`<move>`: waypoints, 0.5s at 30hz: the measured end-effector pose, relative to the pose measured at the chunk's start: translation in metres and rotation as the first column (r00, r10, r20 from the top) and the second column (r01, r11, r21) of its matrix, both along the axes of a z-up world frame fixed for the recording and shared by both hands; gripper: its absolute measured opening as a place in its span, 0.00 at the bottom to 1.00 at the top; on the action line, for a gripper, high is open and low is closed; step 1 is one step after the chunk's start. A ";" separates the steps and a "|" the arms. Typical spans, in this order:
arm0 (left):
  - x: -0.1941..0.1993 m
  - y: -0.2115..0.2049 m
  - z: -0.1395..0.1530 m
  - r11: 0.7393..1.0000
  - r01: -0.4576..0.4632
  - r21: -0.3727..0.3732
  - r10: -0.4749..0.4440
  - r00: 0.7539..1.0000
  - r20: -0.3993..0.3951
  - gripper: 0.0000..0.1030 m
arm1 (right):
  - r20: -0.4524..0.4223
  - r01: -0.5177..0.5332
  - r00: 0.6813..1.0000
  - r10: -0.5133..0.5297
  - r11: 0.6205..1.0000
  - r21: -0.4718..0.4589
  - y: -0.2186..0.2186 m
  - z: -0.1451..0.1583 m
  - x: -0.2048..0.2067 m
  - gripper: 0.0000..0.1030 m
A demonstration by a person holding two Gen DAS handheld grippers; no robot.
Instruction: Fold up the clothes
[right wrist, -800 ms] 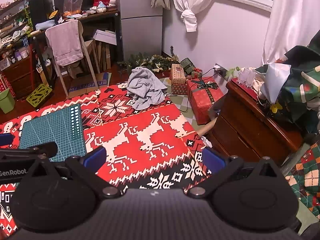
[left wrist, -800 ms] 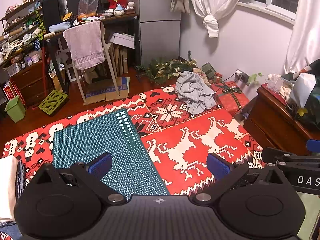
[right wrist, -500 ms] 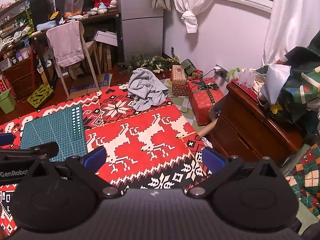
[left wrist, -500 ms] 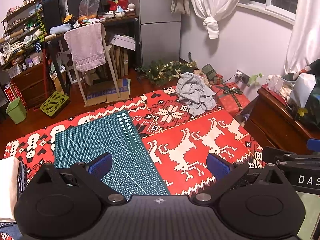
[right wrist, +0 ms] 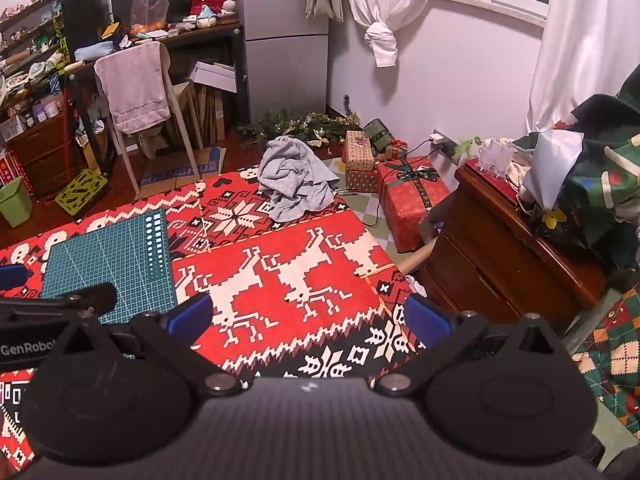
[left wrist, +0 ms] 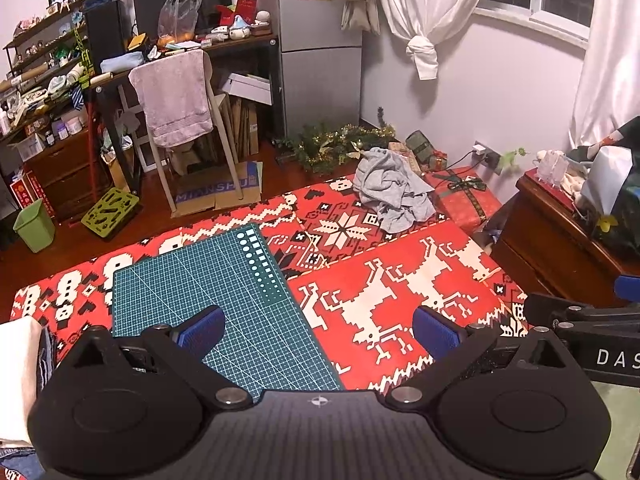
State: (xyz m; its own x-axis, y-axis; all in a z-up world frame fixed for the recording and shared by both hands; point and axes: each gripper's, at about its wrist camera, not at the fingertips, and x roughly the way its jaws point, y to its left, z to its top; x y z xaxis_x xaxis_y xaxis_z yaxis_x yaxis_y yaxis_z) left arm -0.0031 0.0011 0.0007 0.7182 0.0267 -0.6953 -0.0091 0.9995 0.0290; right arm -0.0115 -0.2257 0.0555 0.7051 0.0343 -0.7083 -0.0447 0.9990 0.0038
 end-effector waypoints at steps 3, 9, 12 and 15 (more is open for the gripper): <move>0.001 -0.003 0.000 1.000 0.002 0.006 -0.002 1.000 0.001 0.98 | -0.003 0.003 1.000 -0.003 1.000 0.002 -0.001 -0.002 0.001 1.00; 0.001 -0.004 -0.003 1.000 0.004 0.006 -0.004 1.000 -0.004 0.98 | -0.003 0.005 1.000 -0.005 1.000 -0.004 -0.002 -0.004 0.001 1.00; 0.001 -0.004 -0.002 1.000 0.002 0.008 -0.002 1.000 -0.003 0.98 | -0.002 0.004 1.000 -0.004 1.000 -0.003 -0.002 -0.005 0.001 1.00; 0.001 -0.004 -0.003 1.000 -0.001 0.006 0.001 1.000 -0.001 0.98 | 0.001 0.003 1.000 -0.003 1.000 -0.009 -0.001 -0.006 0.001 1.00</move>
State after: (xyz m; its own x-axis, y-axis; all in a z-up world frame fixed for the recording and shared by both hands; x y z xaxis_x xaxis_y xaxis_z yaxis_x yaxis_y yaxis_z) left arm -0.0020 -0.0025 -0.0026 0.7178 0.0311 -0.6955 -0.0097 0.9993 0.0347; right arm -0.0102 -0.2268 0.0499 0.7055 0.0257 -0.7082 -0.0413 0.9991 -0.0049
